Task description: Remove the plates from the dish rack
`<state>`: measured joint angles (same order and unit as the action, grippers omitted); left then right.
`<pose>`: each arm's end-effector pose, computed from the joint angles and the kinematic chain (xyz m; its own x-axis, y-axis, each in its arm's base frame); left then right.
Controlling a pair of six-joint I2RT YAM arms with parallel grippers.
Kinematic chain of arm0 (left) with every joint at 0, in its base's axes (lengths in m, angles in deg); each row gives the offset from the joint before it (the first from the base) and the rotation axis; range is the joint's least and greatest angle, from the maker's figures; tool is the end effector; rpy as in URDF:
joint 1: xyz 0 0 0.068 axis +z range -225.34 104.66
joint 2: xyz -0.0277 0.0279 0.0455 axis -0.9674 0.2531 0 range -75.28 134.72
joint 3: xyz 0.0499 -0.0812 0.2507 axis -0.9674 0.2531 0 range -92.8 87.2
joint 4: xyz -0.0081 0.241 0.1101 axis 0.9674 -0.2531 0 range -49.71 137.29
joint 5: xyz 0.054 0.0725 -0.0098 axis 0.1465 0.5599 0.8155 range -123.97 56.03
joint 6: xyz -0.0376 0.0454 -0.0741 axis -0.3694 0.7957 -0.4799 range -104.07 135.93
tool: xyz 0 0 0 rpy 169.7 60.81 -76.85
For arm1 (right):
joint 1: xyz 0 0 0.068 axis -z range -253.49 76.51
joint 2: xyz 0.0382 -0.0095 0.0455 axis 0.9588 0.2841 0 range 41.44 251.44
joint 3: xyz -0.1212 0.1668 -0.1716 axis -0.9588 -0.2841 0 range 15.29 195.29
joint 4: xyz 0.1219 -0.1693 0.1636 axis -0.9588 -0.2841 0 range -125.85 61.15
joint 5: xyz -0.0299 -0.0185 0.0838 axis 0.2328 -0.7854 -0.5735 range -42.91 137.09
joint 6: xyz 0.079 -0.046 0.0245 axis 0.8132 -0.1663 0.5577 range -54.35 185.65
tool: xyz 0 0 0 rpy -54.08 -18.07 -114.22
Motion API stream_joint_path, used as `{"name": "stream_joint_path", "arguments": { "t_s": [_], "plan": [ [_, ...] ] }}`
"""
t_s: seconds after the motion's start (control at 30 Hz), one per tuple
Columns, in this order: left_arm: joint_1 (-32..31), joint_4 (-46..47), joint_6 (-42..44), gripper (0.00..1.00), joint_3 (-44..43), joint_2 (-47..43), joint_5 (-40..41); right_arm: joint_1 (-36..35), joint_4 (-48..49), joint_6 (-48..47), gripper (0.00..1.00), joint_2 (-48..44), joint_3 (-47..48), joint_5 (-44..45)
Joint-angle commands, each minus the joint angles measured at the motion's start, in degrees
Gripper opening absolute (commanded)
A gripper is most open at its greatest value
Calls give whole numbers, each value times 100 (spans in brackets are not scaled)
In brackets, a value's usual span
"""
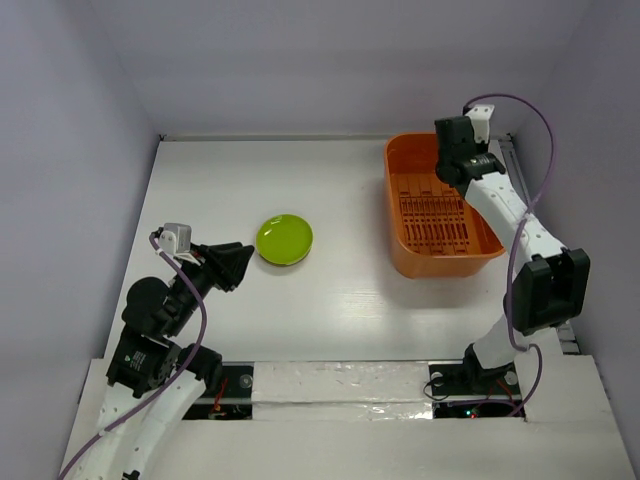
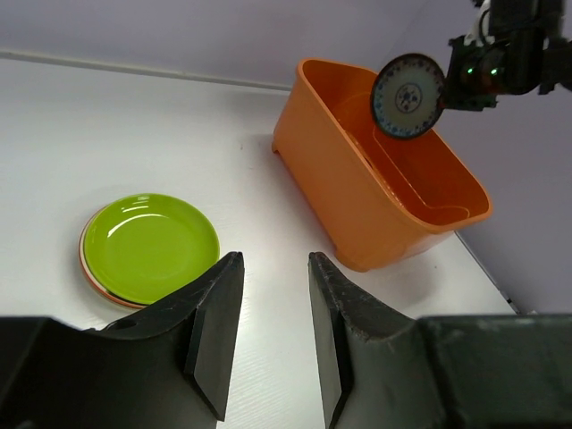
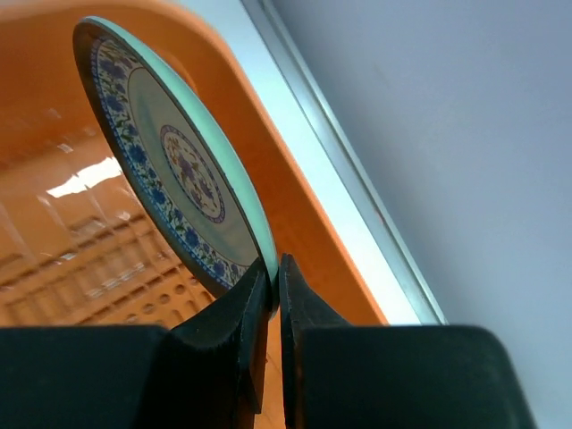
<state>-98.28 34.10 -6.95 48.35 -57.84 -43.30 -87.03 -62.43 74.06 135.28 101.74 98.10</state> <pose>0.1229 -0.0670 0.3605 -0.0855 -0.3805 -0.9208 0.5416 0.7580 -0.3634 0.3932 0.0262 0.3160 -0.5687 -0.0421 -0.8215 0.5120 0.7635 -0.3937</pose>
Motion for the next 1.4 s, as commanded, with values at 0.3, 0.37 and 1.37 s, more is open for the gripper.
{"name": "stream_joint_path", "arguments": {
  "t_s": [0.3, 0.37, 1.37],
  "plan": [
    [18, 168, -7, 33, 9, 67, 88, -1492, 253, 714, 0, -1500, 558, -1599],
    [70, 159, -7, 33, 9, 50, 115, -1774, 649, 1099, 0, -1562, 24, -2618],
    [729, 212, -15, 38, 44, 357, 80, -3190, 2980, 2772, 16, 1391, -806, -5496]
  ]
}}
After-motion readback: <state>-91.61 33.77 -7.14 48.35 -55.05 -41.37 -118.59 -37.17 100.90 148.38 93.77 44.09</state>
